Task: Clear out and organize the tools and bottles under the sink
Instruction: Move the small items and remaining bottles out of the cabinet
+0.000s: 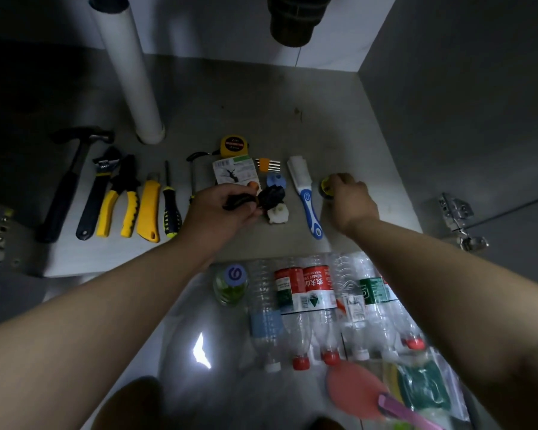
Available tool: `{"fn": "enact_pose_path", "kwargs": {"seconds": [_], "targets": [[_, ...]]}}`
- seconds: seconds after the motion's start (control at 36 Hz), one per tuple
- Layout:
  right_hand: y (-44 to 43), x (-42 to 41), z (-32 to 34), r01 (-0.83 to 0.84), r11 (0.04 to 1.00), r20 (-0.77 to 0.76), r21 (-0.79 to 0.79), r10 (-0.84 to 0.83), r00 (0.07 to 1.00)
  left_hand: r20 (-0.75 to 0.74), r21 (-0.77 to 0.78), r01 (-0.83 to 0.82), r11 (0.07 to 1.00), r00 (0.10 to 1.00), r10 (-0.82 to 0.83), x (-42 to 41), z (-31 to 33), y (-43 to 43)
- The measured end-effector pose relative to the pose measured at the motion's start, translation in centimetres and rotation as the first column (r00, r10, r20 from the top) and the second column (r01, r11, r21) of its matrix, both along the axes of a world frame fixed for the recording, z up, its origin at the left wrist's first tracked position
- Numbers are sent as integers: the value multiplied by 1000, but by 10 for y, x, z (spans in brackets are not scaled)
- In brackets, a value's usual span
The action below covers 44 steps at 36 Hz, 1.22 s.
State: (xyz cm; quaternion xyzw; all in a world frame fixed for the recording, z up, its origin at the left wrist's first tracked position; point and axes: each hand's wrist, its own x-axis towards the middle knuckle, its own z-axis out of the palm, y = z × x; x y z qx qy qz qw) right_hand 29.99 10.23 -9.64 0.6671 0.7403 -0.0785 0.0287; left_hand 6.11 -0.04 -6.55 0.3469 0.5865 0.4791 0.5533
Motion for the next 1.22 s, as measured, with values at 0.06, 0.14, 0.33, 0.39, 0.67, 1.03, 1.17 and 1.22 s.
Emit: {"fn": "enact_pose_path", "kwargs": {"seconds": [0.06, 0.14, 0.33, 0.39, 0.67, 1.03, 1.17, 1.22], "targets": [[-6, 3, 0, 0, 1000, 14, 8, 0, 1000, -6, 6, -11, 1000, 1000, 11, -2, 0, -2], [-14, 7, -1, 0, 1000, 31, 28, -1, 1000, -39, 19, -23, 1000, 999, 24, -5, -1, -4], [-36, 8, -1, 194, 981, -126, 1, -192, 973, -130, 36, -8, 999, 991, 12, -11, -3, -9], [-47, 7, -1, 290, 956, -222, -50, -294, 930, -123, 56, -19, 998, 992, 26, -13, -3, -11], [-134, -11, 25, 131, 991, -427, -29, -131, 895, -143, 57, -38, 998, 989, 46, -39, -6, -47], [-256, -90, -22, -84, 939, -481, -333, -93, 872, 48, -247, -102, 964, 992, 118, -100, -50, -153], [-272, -118, -55, -75, 917, -398, -391, -95, 912, -71, -390, -117, 913, 993, 97, -104, -79, -162], [-276, -124, -64, -98, 909, -376, -404, -68, 924, -117, -424, -139, 895, 988, 98, -105, -89, -159]]}}
